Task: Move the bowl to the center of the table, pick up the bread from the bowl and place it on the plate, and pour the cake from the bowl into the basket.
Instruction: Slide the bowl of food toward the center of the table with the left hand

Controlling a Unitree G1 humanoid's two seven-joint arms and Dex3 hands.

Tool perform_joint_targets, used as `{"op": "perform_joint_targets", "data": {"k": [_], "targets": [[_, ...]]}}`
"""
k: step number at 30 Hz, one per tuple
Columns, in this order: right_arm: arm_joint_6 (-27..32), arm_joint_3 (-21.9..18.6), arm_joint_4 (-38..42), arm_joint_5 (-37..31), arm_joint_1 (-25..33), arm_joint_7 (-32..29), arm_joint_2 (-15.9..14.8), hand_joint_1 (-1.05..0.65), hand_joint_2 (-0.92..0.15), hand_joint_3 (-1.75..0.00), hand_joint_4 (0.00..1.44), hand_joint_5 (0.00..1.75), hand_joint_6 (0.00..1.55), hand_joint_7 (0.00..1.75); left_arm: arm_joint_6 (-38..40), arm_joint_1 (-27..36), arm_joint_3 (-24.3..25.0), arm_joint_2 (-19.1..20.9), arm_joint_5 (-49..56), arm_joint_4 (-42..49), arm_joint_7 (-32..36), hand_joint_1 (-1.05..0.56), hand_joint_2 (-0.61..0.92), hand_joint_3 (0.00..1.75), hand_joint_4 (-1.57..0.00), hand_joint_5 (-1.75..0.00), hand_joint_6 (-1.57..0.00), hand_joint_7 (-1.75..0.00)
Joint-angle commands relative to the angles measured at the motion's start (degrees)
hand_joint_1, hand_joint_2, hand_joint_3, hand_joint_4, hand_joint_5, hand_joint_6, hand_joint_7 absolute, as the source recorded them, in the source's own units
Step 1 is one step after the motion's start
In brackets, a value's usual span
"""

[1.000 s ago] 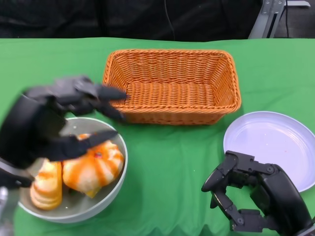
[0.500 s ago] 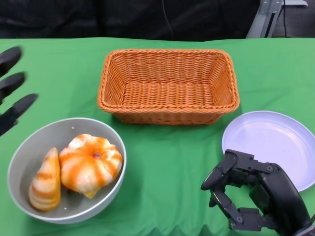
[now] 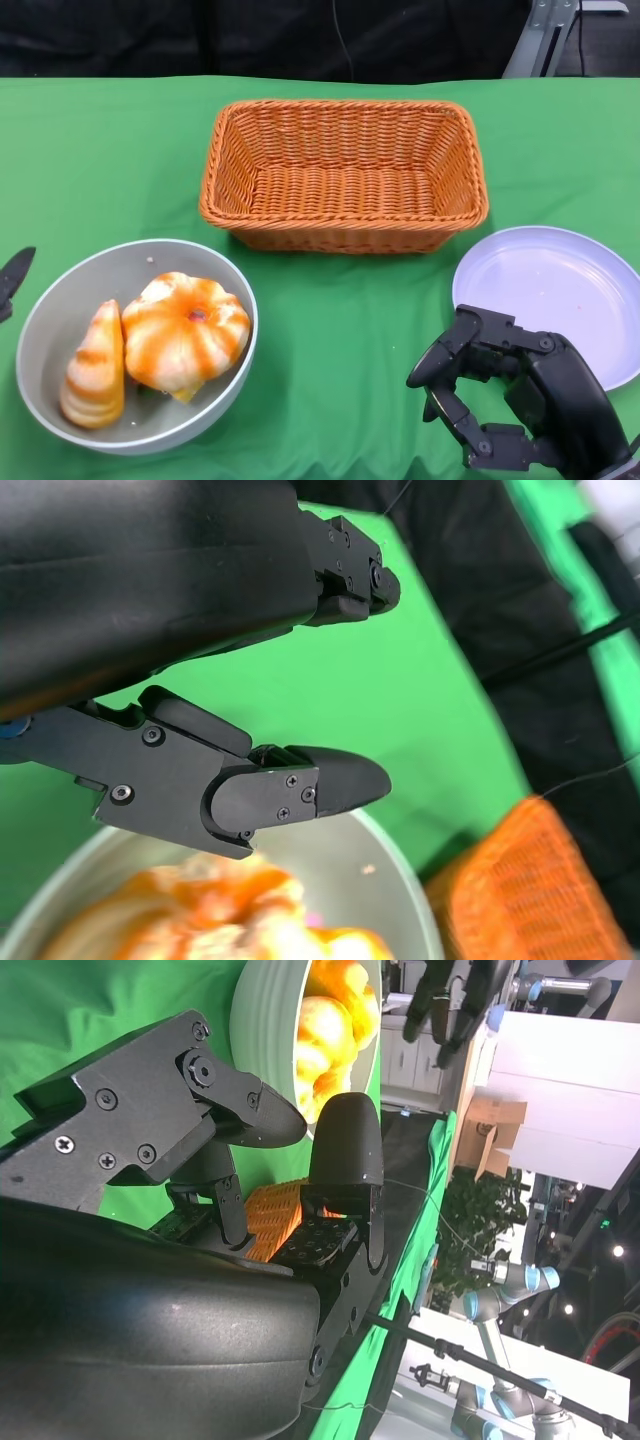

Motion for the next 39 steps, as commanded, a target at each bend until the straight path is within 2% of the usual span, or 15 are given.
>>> {"op": "perform_joint_targets", "data": {"k": [1,5,10,17,28,32,36,39], "targets": [[0.01,-0.02,-0.64,0.52,0.44,-0.31,-0.08,-0.11,-0.56,-1.02,0.79,1.49,0.75,1.22,3.35,-0.84,-1.33,3.04,0.5,-0.89,-2.64,-0.64,0.92,0.67,-0.03,-0.01,-0.05,-0.01],[-0.08,-0.06,-0.57,1.16,0.42,0.1,-0.14,-0.09,-0.55,-1.04,0.78,1.49,0.74,1.22,8.57,-0.4,-3.03,4.94,-0.5,-3.34,-7.31,-0.64,0.92,0.69,-0.04,-0.01,-0.05,-0.01],[-0.07,-0.13,-0.63,1.06,0.5,-0.08,-0.13,-0.11,-0.54,-1.04,0.78,1.49,0.74,1.22,17.18,-1.4,-7.73,8.43,1.27,-5.66,-12.45,-0.6,0.92,0.72,-0.02,0.0,-0.03,0.0],[-0.43,-0.04,-0.34,0.45,0.48,-0.35,-0.06,-0.12,-0.55,-1.03,0.79,1.49,0.74,1.22,18.42,-1.21,-10.13,9.85,2.06,-5.29,-14.55,-0.59,0.92,0.73,-0.04,-0.01,-0.06,-0.01],[-0.41,0.35,-0.36,0.13,0.35,-0.6,0.38,-0.12,-0.55,-1.01,0.79,1.49,0.75,1.21,25.26,-2.7,-14.31,12.07,3.14,-5.36,-17.44,-0.56,0.92,0.74,-0.04,-0.01,-0.06,-0.01],[-0.63,0.33,-0.1,0.25,0.23,-0.48,0.4,-0.12,-0.55,-1.01,0.79,1.49,0.75,1.21,25.39,-2.34,-14.35,12.14,2.43,-6.48,-18.27,-0.56,0.92,0.74,-0.04,-0.01,-0.05,-0.01],[-0.7,0.25,0.0,-0.16,0.26,-0.73,0.43,-0.13,-0.55,-1.01,0.78,1.49,0.75,1.21,21.57,-1.34,-17.16,14.34,4.46,-8.14,-20.25,-0.57,0.92,0.75,-0.07,-0.03,-0.07,-0.01],[-0.76,0.27,0.13,0.06,0.23,-0.67,0.53,-0.13,-0.56,-1.0,0.78,1.49,0.75,1.21,22.08,-0.98,-17.77,14.84,4.78,-9.59,-20.97,-0.58,0.92,0.74,-0.1,-0.04,-0.08,-0.02]]}}
